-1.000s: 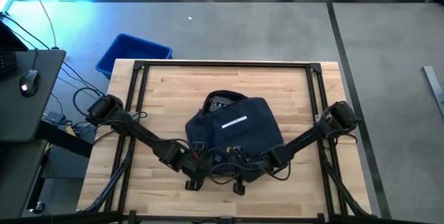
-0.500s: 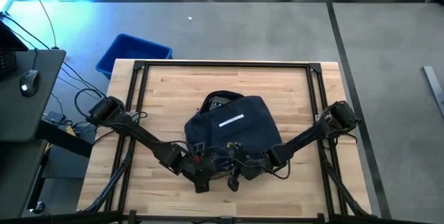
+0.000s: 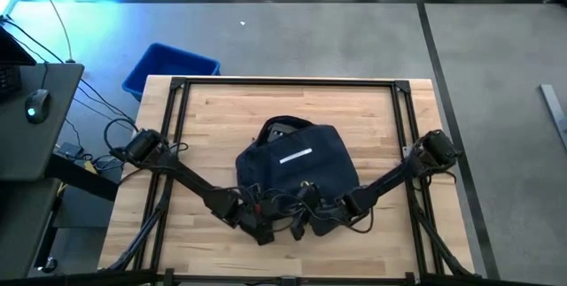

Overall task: Unpack backpack
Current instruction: Close the blue backpack

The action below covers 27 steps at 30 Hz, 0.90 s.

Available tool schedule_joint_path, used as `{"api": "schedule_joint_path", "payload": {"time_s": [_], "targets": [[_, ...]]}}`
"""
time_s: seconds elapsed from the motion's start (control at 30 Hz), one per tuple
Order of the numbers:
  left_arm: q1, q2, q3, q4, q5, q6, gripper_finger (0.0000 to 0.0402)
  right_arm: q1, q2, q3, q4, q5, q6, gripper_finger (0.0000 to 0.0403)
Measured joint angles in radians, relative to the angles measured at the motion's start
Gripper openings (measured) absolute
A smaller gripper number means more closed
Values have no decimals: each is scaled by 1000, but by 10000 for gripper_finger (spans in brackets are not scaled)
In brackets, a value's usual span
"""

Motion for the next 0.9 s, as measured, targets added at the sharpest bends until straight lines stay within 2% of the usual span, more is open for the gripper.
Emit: {"api": "schedule_joint_path", "payload": {"time_s": [0.23, 0.37, 0.43, 0.53, 0.73, 0.9], "targets": [[-63, -1, 2, -130, -133, 4, 2, 10, 23, 0, -198, 6, 146, 0], [-86, -1, 3, -189, -145, 0, 1, 23, 24, 0, -262, 17, 195, 0], [-90, -1, 3, -191, -150, 0, 1, 23, 24, 0, -232, 26, 171, 0], [-90, -1, 3, -191, -186, 23, 0, 16, 24, 0, -110, -5, 65, 0], [-102, -1, 4, -187, -243, 177, 0, -54, 24, 0, 97, -176, -201, 3], [-109, -1, 4, -185, -254, 279, 0, -111, 25, 20, 112, -315, -517, 33]]}}
